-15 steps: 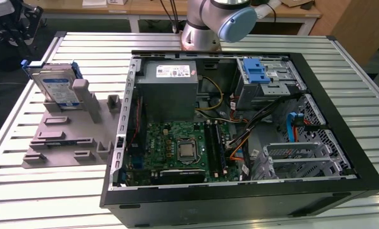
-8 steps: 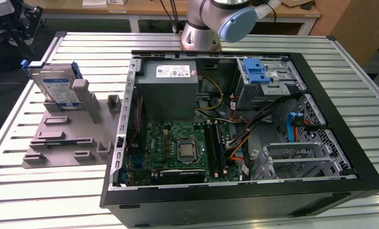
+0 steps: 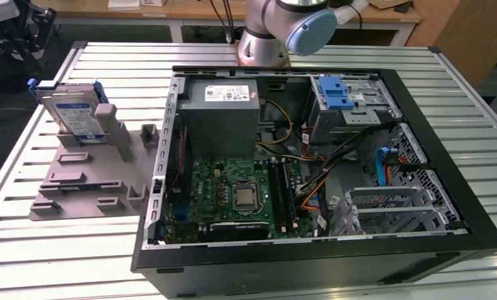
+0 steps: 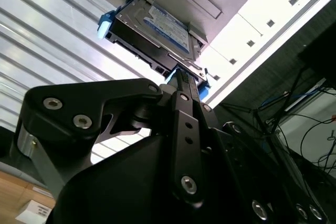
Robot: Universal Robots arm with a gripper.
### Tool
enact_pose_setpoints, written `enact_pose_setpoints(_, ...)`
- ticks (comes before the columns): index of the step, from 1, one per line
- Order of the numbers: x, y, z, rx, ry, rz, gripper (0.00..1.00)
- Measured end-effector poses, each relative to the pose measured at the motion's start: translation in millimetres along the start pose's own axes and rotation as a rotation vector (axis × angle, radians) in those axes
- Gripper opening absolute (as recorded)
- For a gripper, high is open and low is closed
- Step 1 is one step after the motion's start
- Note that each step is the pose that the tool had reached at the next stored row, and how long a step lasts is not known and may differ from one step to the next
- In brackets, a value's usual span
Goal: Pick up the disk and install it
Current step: 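Pick up the disk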
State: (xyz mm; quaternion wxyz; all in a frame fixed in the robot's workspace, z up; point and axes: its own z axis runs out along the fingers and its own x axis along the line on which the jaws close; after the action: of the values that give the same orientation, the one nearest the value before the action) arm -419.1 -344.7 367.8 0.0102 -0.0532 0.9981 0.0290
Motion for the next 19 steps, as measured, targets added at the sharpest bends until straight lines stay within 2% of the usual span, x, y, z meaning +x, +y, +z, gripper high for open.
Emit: enact_pose_setpoints(19,0.0,0.0,0.0,-0.0014,0.0036,-0.062,0.11)
